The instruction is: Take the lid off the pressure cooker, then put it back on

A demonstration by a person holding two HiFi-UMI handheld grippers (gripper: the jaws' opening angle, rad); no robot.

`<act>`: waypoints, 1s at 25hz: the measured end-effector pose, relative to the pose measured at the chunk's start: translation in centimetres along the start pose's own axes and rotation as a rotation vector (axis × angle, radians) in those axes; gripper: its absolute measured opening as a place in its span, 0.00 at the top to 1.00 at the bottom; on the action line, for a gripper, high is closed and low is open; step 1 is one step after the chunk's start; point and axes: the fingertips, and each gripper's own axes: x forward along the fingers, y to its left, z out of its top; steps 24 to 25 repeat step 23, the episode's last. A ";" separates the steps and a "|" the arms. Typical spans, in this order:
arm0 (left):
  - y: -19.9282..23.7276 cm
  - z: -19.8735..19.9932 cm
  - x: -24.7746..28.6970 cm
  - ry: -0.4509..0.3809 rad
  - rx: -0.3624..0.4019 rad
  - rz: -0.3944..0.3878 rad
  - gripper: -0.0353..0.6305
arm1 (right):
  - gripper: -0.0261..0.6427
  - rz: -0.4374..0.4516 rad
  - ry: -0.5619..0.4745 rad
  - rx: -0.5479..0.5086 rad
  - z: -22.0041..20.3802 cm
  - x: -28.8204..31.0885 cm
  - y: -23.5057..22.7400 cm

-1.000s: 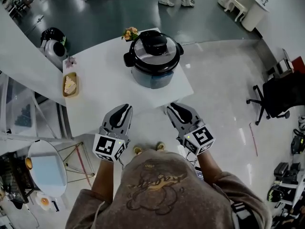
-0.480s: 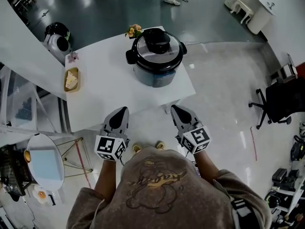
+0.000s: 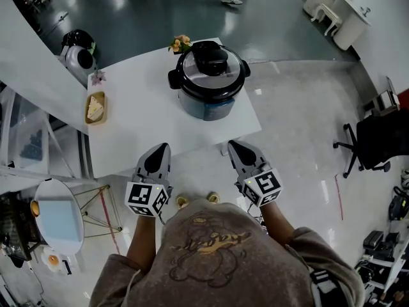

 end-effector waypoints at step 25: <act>-0.8 0.9 0.5 0.005 -0.006 0.002 0.94 | 0.97 0.034 0.005 -0.011 0.8 0.6 -1.0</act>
